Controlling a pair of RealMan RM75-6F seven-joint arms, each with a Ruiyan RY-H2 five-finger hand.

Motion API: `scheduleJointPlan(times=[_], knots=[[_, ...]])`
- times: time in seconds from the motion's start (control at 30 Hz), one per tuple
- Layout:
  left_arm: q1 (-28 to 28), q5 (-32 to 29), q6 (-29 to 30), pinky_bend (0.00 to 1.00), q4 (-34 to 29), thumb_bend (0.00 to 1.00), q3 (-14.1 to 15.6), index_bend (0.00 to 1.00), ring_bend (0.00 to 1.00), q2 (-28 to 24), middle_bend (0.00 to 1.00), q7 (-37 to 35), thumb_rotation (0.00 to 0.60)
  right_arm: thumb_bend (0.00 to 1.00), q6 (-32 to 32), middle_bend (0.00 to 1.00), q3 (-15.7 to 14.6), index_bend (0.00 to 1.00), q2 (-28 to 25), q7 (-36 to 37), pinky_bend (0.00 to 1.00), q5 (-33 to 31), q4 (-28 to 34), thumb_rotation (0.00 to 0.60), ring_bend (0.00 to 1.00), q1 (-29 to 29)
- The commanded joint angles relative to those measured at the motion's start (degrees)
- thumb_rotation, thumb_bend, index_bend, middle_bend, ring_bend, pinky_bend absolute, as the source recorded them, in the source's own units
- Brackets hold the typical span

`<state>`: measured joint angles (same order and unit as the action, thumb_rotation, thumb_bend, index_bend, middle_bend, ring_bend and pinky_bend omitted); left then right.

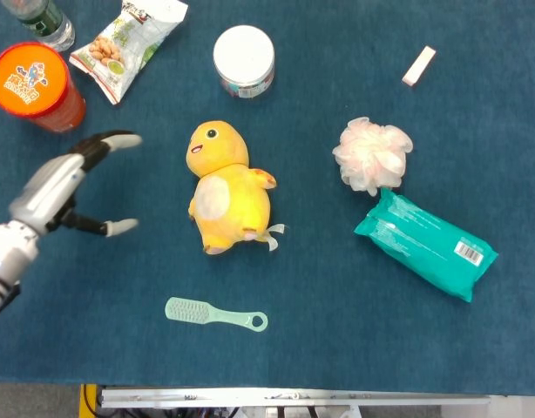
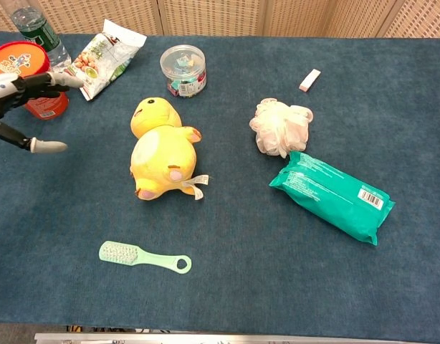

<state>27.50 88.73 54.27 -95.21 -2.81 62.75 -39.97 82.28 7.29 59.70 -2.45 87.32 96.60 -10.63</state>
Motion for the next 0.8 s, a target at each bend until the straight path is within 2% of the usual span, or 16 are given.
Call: scheduleJointPlan(times=[0.03,0.13,0.2,0.8], knots=[[2.75,-1.24,-3.31,0.06,0.64,0.15,-0.63,0.12,0.07,1.41,0.10,-3.69,0.499,0.12,0.21,0.15,-0.12,0.19,-0.16,0.20,0.00,-0.06,0.03,0.600,0.03,0.18],[4.47,-2.35,-5.14,0.06,1.68,0.15,-1.37,0.10,0.07,2.75,0.11,-6.20,0.391,0.12,0.39,0.15,-0.40,0.19,-0.32,0.53,0.00,-0.11,-0.10,0.600,0.03,0.48],[5.40,-3.32,-5.79,0.06,2.86,0.15,-2.06,0.09,0.07,4.05,0.11,-7.16,0.359,0.12,0.60,0.15,-0.62,0.19,-0.44,0.74,0.00,-0.13,-0.24,0.600,0.03,0.74],[14.87,-13.34,-18.23,0.07,15.53,0.14,-6.32,0.10,0.07,15.76,0.11,-5.09,0.340,0.12,1.36,0.15,-1.29,0.19,-1.06,3.38,0.00,-0.88,-1.88,0.600,0.04,1.95]])
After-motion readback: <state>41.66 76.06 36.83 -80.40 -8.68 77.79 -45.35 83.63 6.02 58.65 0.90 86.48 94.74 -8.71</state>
